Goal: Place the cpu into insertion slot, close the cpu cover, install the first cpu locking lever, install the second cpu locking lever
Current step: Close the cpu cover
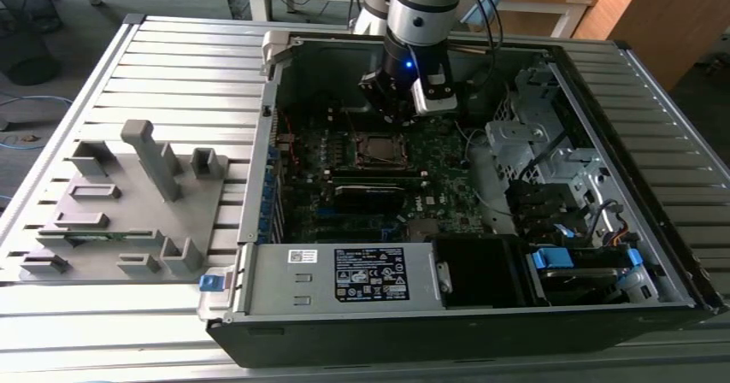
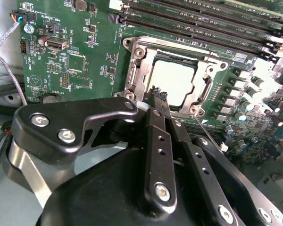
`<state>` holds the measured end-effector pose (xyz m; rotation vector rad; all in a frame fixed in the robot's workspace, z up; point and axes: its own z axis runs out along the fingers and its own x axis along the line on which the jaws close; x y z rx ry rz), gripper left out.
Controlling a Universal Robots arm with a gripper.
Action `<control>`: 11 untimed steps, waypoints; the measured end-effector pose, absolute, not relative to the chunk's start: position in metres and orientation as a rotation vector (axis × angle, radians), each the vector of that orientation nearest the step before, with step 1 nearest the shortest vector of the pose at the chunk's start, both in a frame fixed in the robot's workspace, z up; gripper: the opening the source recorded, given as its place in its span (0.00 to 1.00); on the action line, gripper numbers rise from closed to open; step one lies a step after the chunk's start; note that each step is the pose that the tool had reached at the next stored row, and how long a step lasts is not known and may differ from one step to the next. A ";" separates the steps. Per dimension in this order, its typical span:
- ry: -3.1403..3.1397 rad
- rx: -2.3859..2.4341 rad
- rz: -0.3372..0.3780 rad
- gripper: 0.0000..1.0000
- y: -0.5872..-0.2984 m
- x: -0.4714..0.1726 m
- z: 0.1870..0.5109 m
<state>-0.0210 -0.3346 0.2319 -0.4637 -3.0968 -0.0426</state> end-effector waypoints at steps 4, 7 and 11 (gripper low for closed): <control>-3.097 -0.463 -0.043 0.11 -0.335 -0.021 0.231; -3.097 -0.463 -0.042 0.11 -0.335 -0.021 0.230; -3.097 -0.463 -0.043 0.11 -0.335 -0.021 0.230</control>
